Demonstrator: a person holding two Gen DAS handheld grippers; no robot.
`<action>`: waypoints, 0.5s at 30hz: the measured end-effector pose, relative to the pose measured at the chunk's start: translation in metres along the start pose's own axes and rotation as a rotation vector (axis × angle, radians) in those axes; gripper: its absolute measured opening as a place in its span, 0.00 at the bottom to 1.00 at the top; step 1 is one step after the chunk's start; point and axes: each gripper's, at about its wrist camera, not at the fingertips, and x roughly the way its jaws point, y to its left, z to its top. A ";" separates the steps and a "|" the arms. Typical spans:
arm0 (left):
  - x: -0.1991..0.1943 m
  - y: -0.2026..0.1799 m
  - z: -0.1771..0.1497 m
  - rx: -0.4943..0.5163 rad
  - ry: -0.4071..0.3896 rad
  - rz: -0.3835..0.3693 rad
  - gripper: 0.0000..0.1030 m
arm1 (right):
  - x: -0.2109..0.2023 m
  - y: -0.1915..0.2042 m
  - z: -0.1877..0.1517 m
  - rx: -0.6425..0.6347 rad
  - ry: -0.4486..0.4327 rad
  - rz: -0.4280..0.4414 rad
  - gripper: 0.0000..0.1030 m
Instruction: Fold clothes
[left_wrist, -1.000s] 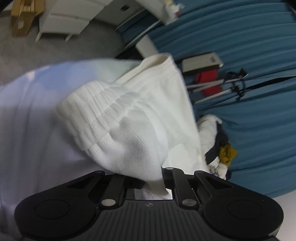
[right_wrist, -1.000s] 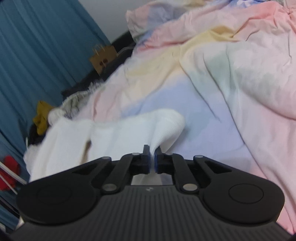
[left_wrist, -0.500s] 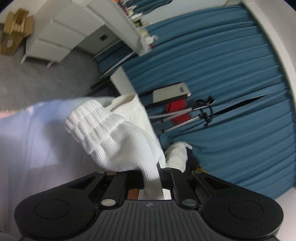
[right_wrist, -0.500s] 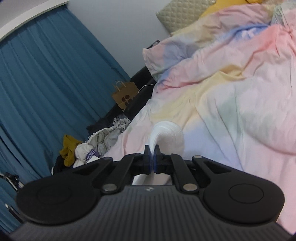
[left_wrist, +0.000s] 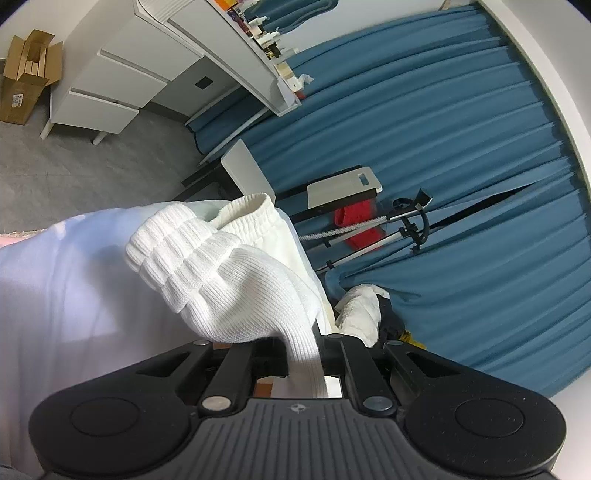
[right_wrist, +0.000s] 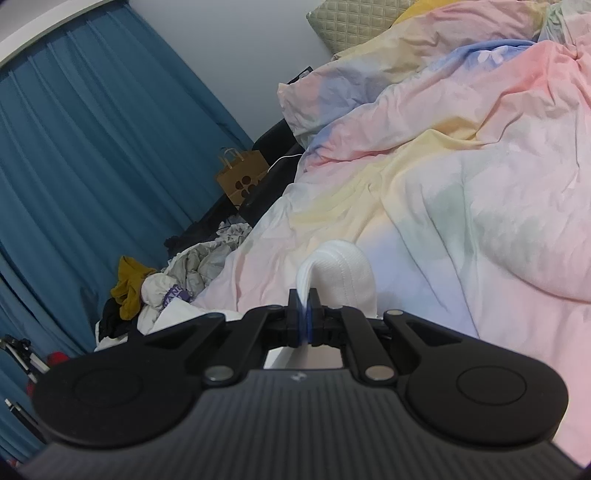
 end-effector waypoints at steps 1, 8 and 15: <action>0.000 -0.001 0.000 0.004 -0.002 0.000 0.08 | 0.000 0.000 0.000 -0.003 -0.001 -0.002 0.05; 0.008 -0.015 0.012 -0.019 -0.013 -0.017 0.08 | -0.007 0.012 0.014 0.078 -0.030 0.051 0.05; 0.067 -0.061 0.048 -0.050 -0.028 -0.057 0.08 | 0.038 0.121 0.039 -0.041 -0.076 0.134 0.05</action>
